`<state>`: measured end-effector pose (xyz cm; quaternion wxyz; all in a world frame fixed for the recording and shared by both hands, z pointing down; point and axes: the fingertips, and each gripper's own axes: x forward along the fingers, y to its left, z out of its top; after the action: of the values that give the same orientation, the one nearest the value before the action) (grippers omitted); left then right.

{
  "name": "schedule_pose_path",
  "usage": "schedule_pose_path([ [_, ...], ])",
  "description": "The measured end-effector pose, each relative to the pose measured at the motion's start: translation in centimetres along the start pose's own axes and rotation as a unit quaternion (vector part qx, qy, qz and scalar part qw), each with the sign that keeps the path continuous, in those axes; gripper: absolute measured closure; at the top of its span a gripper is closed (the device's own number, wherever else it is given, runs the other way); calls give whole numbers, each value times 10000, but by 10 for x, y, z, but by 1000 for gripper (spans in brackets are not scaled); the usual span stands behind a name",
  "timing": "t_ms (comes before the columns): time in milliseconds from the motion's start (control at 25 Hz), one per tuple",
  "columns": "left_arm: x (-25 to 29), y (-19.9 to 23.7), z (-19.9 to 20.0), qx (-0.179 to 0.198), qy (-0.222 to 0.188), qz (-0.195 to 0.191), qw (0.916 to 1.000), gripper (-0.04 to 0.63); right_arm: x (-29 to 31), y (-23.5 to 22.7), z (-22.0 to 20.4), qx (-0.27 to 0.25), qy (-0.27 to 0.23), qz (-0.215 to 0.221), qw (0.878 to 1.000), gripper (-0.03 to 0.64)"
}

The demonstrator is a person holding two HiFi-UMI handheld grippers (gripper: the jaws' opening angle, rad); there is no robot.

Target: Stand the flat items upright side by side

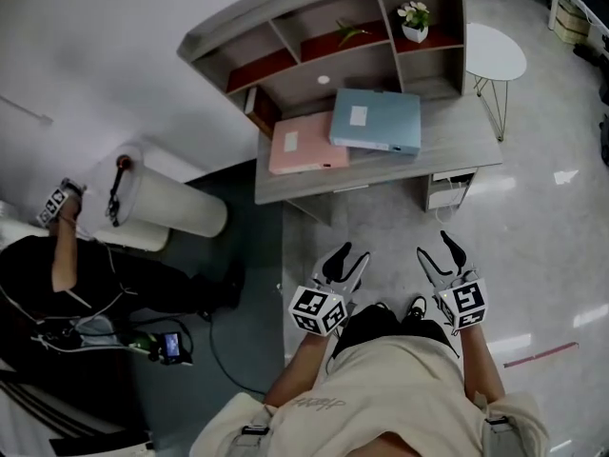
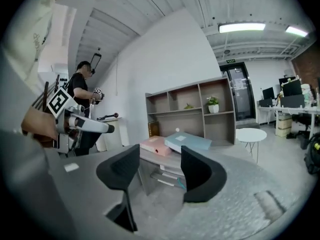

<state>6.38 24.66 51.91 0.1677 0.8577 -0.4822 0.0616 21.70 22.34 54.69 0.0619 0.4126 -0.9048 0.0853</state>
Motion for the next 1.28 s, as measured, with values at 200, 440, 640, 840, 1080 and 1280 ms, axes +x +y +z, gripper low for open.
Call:
schedule_pose_path([
  [200, 8, 20, -6, -57, 150, 145, 9998, 374, 28, -6, -15, 4, 263, 135, 9996, 356],
  [440, 30, 67, 2, -242, 140, 313, 9991, 374, 74, -10, -6, -164, 441, 368, 9982, 356],
  [640, 66, 99, 39, -144, -67, 94, 9998, 374, 118, -32, 19, -224, 392, 275, 9986, 356],
  [840, 88, 144, 66, -50, -67, -95, 9999, 374, 168, -41, 44, -75, 265, 90, 9996, 356],
  [1080, 97, 204, 87, -69, -108, -293, 9995, 374, 219, -44, 53, 5, 444, -343, 9984, 354],
  [1280, 104, 246, 92, -45, -140, -372, 9992, 374, 260, -51, 50, -215, 660, -620, 9957, 354],
])
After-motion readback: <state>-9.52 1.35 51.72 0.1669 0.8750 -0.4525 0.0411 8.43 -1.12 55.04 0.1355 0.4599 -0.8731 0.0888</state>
